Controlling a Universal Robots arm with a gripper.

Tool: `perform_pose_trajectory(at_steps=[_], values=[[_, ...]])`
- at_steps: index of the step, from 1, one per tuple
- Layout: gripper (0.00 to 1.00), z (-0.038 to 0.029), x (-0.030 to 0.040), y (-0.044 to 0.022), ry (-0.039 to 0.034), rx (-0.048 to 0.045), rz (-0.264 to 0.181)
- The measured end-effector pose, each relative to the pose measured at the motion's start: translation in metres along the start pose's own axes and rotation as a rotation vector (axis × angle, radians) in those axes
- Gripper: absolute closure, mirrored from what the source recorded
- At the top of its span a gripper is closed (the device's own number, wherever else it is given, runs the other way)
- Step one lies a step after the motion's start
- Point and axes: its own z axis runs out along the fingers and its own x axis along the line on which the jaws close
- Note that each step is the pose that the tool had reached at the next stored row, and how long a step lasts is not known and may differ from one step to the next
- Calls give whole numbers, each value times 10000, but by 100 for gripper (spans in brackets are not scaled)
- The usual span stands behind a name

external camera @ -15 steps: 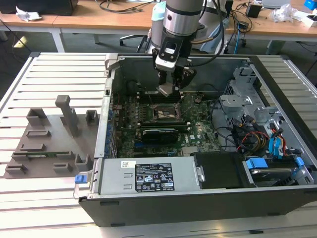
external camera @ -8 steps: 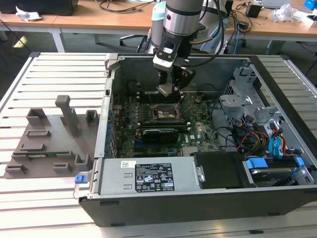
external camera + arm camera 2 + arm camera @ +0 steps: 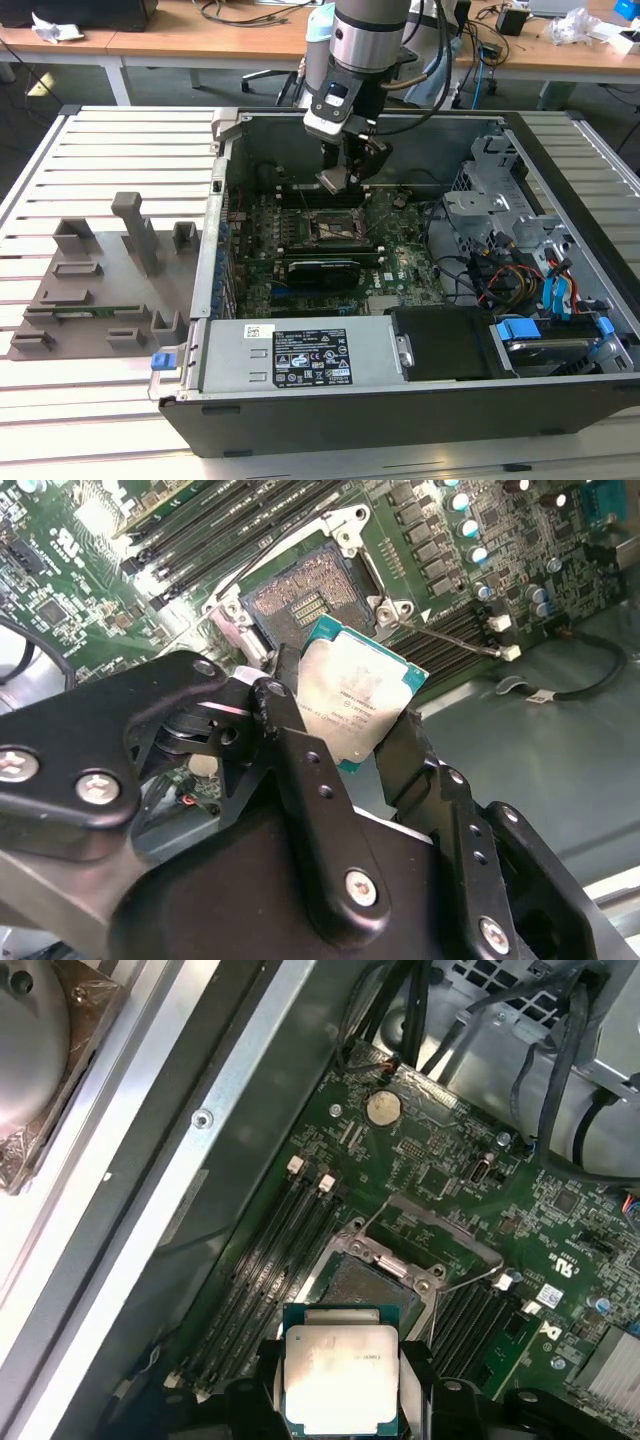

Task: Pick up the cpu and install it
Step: 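Place the cpu into insertion slot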

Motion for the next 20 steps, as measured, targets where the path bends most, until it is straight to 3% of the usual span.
perform_pose_trajectory(at_steps=[20], values=[[45, 2, 0, 0, 61, -51, 1618]])
